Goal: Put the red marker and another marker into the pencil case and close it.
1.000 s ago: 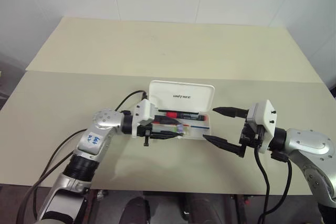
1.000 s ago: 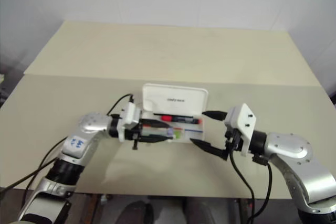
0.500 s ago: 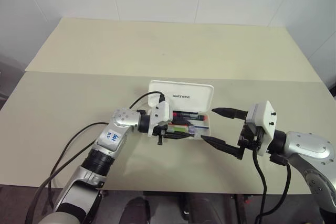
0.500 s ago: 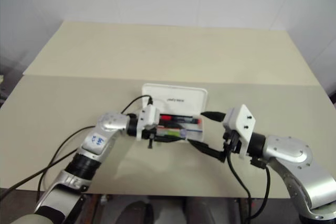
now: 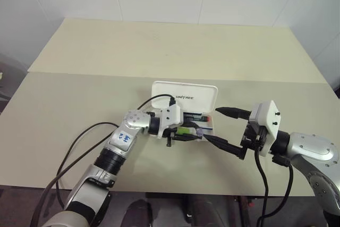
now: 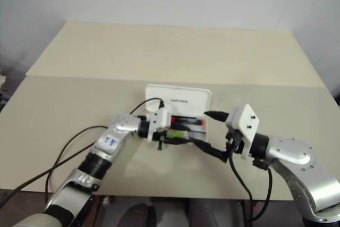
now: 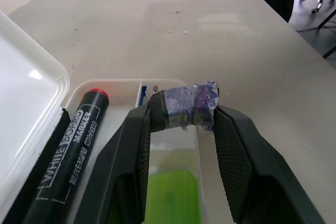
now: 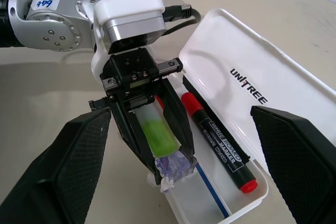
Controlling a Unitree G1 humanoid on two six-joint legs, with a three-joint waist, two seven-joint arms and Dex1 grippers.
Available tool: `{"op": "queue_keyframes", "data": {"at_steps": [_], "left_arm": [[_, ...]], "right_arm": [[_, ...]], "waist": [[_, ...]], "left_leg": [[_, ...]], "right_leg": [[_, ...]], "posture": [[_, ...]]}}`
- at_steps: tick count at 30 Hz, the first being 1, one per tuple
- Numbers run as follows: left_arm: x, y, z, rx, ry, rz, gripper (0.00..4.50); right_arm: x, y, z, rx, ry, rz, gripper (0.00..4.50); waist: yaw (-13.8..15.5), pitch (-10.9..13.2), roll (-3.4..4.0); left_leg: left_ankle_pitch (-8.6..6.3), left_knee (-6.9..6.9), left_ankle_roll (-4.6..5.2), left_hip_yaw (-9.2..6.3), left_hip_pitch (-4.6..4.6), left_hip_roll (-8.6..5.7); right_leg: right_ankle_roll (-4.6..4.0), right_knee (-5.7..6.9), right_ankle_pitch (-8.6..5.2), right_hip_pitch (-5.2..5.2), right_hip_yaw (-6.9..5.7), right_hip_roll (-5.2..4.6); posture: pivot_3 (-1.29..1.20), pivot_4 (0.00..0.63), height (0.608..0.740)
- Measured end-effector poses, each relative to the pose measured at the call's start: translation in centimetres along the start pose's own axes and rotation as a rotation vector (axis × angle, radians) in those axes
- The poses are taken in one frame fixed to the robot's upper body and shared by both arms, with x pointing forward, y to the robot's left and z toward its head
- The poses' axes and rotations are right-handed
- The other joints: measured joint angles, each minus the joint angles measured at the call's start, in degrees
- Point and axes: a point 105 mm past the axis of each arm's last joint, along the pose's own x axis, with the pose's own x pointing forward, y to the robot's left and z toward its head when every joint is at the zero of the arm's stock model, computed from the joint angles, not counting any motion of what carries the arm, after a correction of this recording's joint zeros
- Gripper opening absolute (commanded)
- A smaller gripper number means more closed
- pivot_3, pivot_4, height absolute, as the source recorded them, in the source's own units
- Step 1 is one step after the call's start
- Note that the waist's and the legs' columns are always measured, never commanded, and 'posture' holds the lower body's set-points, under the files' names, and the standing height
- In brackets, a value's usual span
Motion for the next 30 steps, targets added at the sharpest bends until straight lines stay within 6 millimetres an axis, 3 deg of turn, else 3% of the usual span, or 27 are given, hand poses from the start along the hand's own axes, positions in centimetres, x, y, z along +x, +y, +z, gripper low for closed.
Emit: {"op": "queue_keyframes", "data": {"at_steps": [9,18,30], "left_arm": [[0.5,0.2,0.0,-0.001,0.020,0.003,4.46],[0.4,0.1,0.5,0.006,-0.003,-0.016,4.49],[-1.8,0.0,1.4,0.057,-0.023,0.014,4.49]], "right_arm": [[0.0,0.0,0.1,-0.005,-0.003,-0.013,4.50],[0.1,0.0,0.2,-0.005,-0.007,-0.011,4.50],[0.6,0.3,0.2,-0.005,-0.016,0.019,4.50]], "waist": [[0.0,0.0,0.00],[0.0,0.0,0.00],[-0.1,0.0,0.00]], "left_leg": [[0.04,0.00,0.08,0.00,-0.02,-0.05],[0.04,0.00,0.08,-0.02,-0.06,-0.04],[0.04,0.00,0.08,-0.02,-0.05,-0.03]], "right_leg": [[0.07,-0.02,0.05,0.01,0.01,-0.08],[0.07,-0.05,0.05,0.01,0.00,-0.09],[0.08,-0.05,0.06,0.01,-0.01,-0.11]], "posture": [[0.00,0.150,0.740],[0.00,0.150,0.740],[0.00,0.150,0.740]]}}
